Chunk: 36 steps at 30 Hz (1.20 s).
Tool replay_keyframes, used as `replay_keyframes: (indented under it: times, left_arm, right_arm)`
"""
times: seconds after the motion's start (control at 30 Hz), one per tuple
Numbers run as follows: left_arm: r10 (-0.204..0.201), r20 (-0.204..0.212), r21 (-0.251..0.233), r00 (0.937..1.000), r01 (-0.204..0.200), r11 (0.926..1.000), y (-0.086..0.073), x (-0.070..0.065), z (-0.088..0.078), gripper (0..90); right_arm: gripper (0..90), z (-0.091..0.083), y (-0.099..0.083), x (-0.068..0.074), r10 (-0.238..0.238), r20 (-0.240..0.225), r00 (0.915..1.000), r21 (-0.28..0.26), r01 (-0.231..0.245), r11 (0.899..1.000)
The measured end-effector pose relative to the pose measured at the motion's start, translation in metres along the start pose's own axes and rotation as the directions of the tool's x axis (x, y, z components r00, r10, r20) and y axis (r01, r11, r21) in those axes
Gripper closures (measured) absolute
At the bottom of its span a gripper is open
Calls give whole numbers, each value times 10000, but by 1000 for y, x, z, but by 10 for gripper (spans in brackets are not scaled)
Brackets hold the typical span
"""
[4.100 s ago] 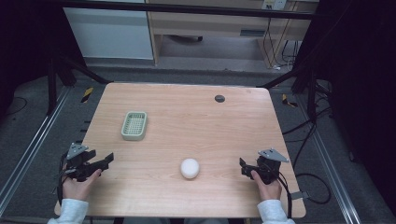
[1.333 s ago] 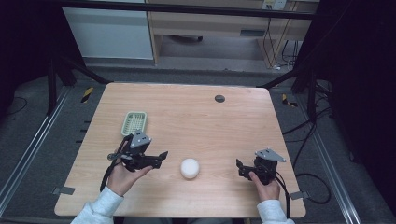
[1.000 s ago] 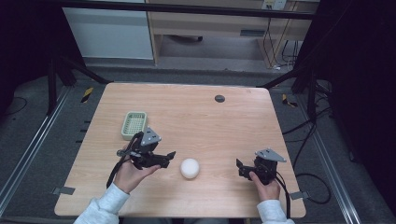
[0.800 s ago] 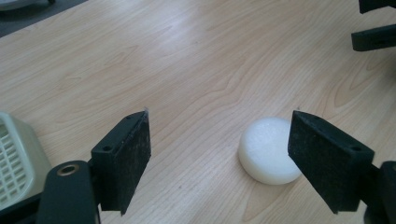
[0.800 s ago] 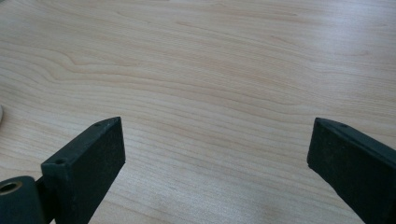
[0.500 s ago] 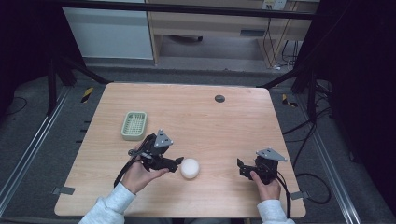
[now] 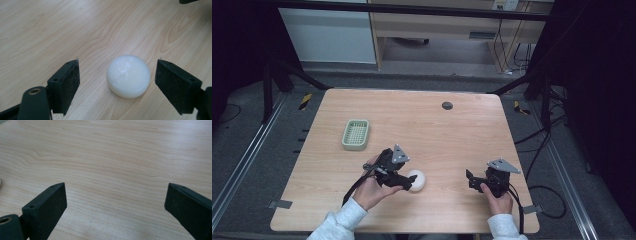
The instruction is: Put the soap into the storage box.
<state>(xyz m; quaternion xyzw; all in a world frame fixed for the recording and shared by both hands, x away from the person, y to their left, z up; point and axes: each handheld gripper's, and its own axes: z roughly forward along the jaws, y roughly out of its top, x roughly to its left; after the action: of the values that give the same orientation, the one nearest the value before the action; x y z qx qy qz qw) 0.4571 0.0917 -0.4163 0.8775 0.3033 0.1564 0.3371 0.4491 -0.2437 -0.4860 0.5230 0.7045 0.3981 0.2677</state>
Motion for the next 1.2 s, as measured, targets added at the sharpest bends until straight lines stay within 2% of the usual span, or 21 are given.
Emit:
replay_keyframes:
  times: [0.17, 0.23, 0.37, 0.5, 0.77, 0.87, 0.97, 1.1, 1.2]
  left_arm:
    - [34, 106, 164, 9999, -35, 9999, 0, -5, 7, 198]
    - [37, 115, 226, 9999, -39, 9997, 0, -7, 9, 197]
    - [49, 163, 311, 9999, -54, 9995, 0, -10, 15, 194]
    - [113, 116, 435, 9999, -118, 9990, -1, -12, 21, 192]
    - [71, 278, 726, 9996, -91, 9973, -3, -15, 33, 186]
    - [253, 311, 992, 9992, -283, 9947, -4, -15, 38, 182]
    - [180, 350, 1102, 9992, -218, 9937, -5, -16, 44, 180]
    - [221, 409, 1281, 9989, -272, 9914, -6, -16, 49, 180]
    - [230, 424, 1418, 9988, -288, 9895, -7, -15, 53, 180]
  right_arm:
    - [44, 0, -1, -1, -31, -52, 10000, -65, 31, 10000]
    - [44, -1, -1, 0, 144, -117, 9998, -42, -144, 9999]
    - [44, -1, -1, -1, -34, -67, 10000, -71, 34, 10000]
    - [44, 0, -1, -1, -48, -45, 10000, -69, 47, 10000]
    - [44, -1, 0, 1, 11, -84, 10000, -43, -12, 10000]
    - [44, 0, 0, 1, -16, -76, 10000, -61, 15, 10000]
    - [44, 0, 1, 1, -110, -135, 9998, -117, 109, 9999]
    - [44, -1, 1, 2, -7, -209, 9998, -140, 4, 9999]
    - [44, 0, 1, 2, -30, -104, 9999, -152, 28, 9999]
